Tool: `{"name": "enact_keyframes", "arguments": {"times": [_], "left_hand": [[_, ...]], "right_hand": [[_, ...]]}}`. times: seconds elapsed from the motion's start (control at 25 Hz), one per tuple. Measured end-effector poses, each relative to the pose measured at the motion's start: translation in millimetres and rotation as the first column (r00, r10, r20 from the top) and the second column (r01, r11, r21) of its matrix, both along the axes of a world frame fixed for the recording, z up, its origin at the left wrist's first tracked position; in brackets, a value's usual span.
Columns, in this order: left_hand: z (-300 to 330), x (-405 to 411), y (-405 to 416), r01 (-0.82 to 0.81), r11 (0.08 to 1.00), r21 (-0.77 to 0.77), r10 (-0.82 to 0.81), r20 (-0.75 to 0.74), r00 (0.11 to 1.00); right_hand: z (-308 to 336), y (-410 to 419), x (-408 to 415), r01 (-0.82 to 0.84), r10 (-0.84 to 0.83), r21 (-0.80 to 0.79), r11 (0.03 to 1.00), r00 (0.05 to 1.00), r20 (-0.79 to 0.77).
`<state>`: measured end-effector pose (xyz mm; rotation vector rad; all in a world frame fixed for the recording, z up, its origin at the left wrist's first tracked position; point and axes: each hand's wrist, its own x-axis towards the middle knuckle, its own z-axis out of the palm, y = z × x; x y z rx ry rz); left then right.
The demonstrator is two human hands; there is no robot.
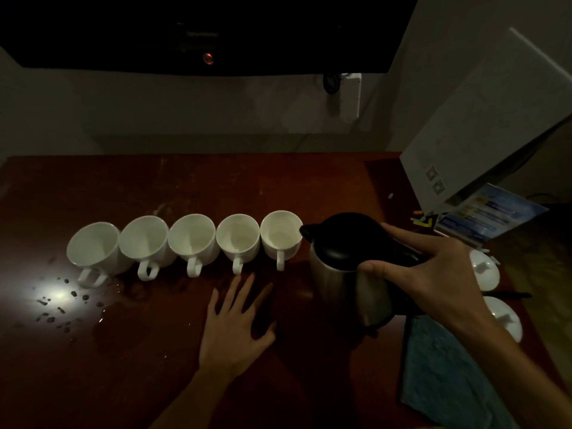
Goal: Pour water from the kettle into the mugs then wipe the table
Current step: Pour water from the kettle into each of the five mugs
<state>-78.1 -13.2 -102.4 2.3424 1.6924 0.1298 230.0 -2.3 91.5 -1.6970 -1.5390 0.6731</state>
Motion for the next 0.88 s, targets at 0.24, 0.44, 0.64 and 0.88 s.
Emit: {"name": "enact_keyframes", "arguments": {"times": [0.24,0.44,0.64,0.88], "left_hand": [[3.0,1.0,0.4,0.001,1.0,0.008,-0.001,0.003,1.0],[3.6,1.2,1.0,-0.001,1.0,0.007,0.001,0.001,1.0],[3.5,1.4,1.6,0.001,1.0,0.006,-0.001,-0.018,1.0],[4.4,1.7,1.1,-0.009,1.0,-0.003,0.009,-0.008,1.0]], "right_hand": [[1.0,3.8,-3.2,-0.005,0.006,-0.049,0.999,1.0,0.021],[5.6,8.6,-8.6,-0.007,0.01,-0.059,0.998,0.998,0.056],[7.7,10.3,-10.9,-0.005,0.009,-0.068,0.998,0.998,0.065],[5.7,12.4,-9.5,0.002,0.004,-0.082,0.997,0.998,0.065]]}}
